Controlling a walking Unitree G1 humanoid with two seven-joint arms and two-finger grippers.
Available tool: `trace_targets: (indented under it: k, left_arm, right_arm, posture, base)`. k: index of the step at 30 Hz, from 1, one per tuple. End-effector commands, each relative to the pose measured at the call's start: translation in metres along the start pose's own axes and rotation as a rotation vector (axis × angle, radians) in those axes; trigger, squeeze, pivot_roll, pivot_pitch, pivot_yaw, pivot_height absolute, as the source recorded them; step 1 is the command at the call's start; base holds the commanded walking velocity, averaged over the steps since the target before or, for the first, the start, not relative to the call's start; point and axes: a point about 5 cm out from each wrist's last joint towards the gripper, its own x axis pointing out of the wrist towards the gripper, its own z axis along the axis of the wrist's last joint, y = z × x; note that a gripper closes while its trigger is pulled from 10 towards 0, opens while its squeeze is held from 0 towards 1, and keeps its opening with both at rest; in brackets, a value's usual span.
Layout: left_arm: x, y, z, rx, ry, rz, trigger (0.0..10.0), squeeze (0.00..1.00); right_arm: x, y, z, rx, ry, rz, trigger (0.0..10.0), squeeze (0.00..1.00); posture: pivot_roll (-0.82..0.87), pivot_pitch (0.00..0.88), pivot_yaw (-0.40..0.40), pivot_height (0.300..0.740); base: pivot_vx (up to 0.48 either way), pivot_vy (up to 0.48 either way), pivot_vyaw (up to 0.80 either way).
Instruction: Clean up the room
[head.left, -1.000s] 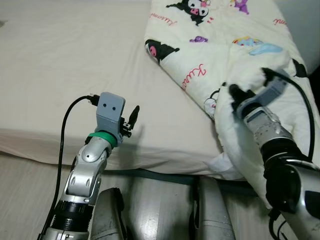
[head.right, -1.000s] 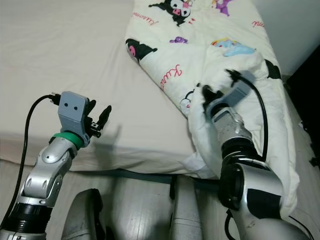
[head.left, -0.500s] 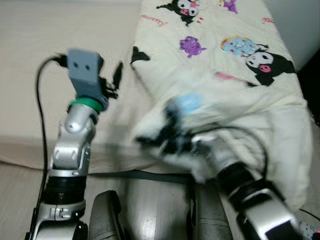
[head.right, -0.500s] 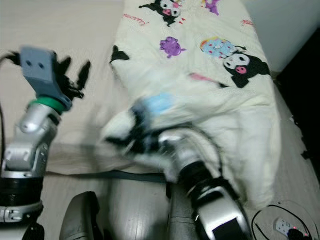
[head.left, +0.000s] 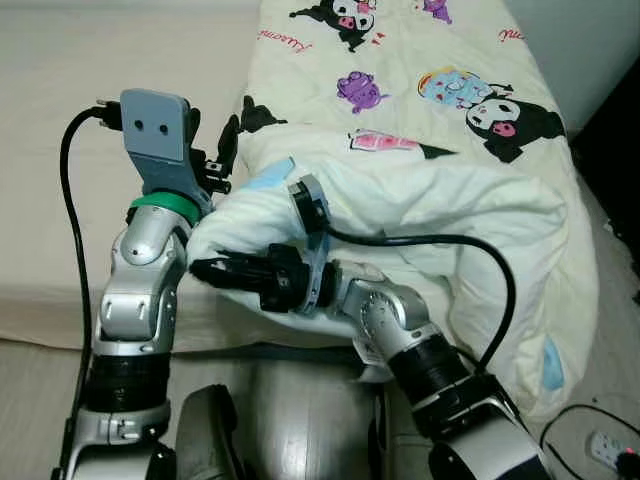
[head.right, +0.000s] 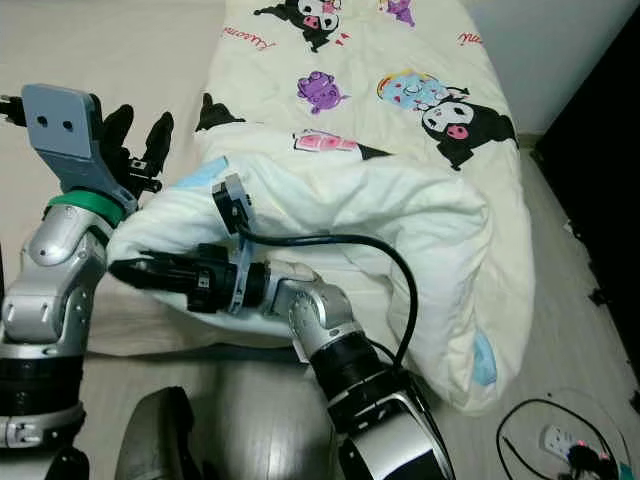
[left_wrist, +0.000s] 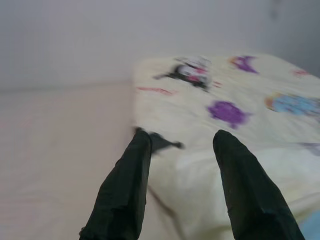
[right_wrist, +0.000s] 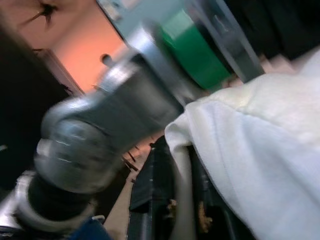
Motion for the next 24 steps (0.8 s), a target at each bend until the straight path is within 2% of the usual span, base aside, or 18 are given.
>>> trace_targets:
  k: [1,2,3,5,6,9,10,11,12,13,14,15,16,18,19,21,23,24]
  left_arm:
    - [-0.002,-0.002,-0.004,0.001,0.02,-0.006,10.0,0.0]
    - [-0.003,-0.005,-0.005,-0.006,0.028,-0.014,10.0,0.0]
    - [-0.003,-0.008,-0.007,-0.012,0.034,-0.019,10.0,0.0]
    - [-0.003,-0.008,-0.007,-0.012,0.034,-0.019,10.0,0.0]
    - [-0.003,-0.01,-0.008,-0.015,0.037,-0.022,10.0,0.0]
    - [-0.002,-0.012,-0.008,-0.017,0.036,-0.024,10.0,0.0]
    - [-0.001,-0.013,-0.007,-0.017,0.032,-0.027,10.0,0.0]
    - [-0.001,-0.013,-0.007,-0.017,0.032,-0.027,10.0,0.0]
    - [-0.001,-0.013,-0.007,-0.015,0.03,-0.027,10.0,0.0]
    - [-0.001,-0.013,-0.007,-0.015,0.03,-0.027,10.0,0.0]
    - [-0.002,-0.012,-0.007,-0.012,0.031,-0.024,10.0,0.0]
    - [-0.005,-0.009,-0.01,-0.006,0.039,-0.019,10.0,0.0]
    - [-0.007,-0.008,-0.011,-0.003,0.046,-0.015,10.0,0.0]
    - [-0.01,-0.007,-0.014,0.002,0.056,-0.014,10.0,0.0]
    - [-0.01,-0.009,-0.014,0.003,0.058,-0.017,10.0,0.0]
    - [-0.01,-0.01,-0.015,0.004,0.06,-0.02,10.0,0.0]
    - [-0.009,-0.012,-0.014,0.01,0.054,-0.027,10.0,0.0]
    - [-0.009,-0.013,-0.013,0.016,0.049,-0.034,10.0,0.0]
  right_arm:
    - [0.008,0.004,-0.007,0.005,0.022,0.021,10.0,1.0]
    - [-0.009,0.001,-0.021,0.035,0.083,-0.032,10.0,1.0]
    - [-0.028,0.005,-0.033,0.081,0.149,-0.048,10.0,0.0]
    - [-0.028,0.005,-0.033,0.081,0.149,-0.048,10.0,0.0]
    - [-0.041,0.012,-0.041,0.128,0.194,-0.034,10.0,0.0]
    - [-0.05,0.019,-0.045,0.176,0.237,-0.013,10.0,0.0]
    - [-0.063,0.024,-0.049,0.235,0.276,-0.01,10.0,0.0]
    - [-0.063,0.024,-0.049,0.235,0.276,-0.01,10.0,0.0]
    - [-0.075,0.023,-0.05,0.268,0.288,-0.062,10.0,0.0]
    - [-0.075,0.023,-0.05,0.268,0.288,-0.062,10.0,0.0]
    - [-0.086,0.014,-0.052,0.245,0.296,-0.177,10.0,0.0]
    - [-0.098,-0.001,-0.052,0.177,0.281,-0.346,10.0,0.0]
    - [-0.104,-0.011,-0.051,0.128,0.267,-0.458,10.0,0.0]
    - [-0.107,-0.014,-0.048,0.115,0.215,-0.517,10.0,0.0]
    - [-0.105,-0.012,-0.046,0.13,0.189,-0.509,10.0,1.0]
    - [-0.104,-0.011,-0.044,0.143,0.165,-0.503,10.0,1.0]
    - [-0.102,-0.006,-0.044,0.144,0.186,-0.495,10.0,1.0]
    - [-0.103,-0.001,-0.045,0.107,0.232,-0.474,10.0,1.0]
  posture:
    - [-0.02,0.12,0.053,0.547]
    - [-0.02,0.123,0.052,0.547]
    - [-0.03,0.124,0.051,0.547]
    - [-0.03,0.124,0.051,0.547]
    - [-0.03,0.124,0.051,0.547]
    - [-0.04,0.124,0.049,0.547]
    - [-0.04,0.123,0.045,0.547]
    - [-0.04,0.123,0.045,0.547]
    - [-0.04,0.124,0.04,0.547]
    - [-0.04,0.124,0.04,0.547]
    - [-0.04,0.125,0.038,0.547]
    - [-0.05,0.129,0.037,0.547]
    - [-0.05,0.129,0.037,0.547]
    - [-0.05,0.129,0.04,0.547]
    - [-0.05,0.129,0.043,0.547]
    - [-0.05,0.128,0.044,0.547]
    - [-0.05,0.126,0.043,0.547]
    - [-0.05,0.125,0.043,0.547]
  base:
    - [0.0,0.0,0.0]
    - [0.0,0.0,0.0]
    - [0.0,0.0,0.0]
    - [0.0,0.0,0.0]
    - [0.0,0.0,0.0]
    - [0.0,0.0,0.0]
    - [0.0,0.0,0.0]
    - [0.0,0.0,0.0]
    - [0.0,0.0,0.0]
    - [0.0,0.0,0.0]
    - [0.0,0.0,0.0]
    - [0.0,0.0,0.0]
    - [0.0,0.0,0.0]
    - [0.0,0.0,0.0]
    - [0.0,0.0,0.0]
    - [0.0,0.0,0.0]
    - [0.0,0.0,0.0]
    - [0.0,0.0,0.0]
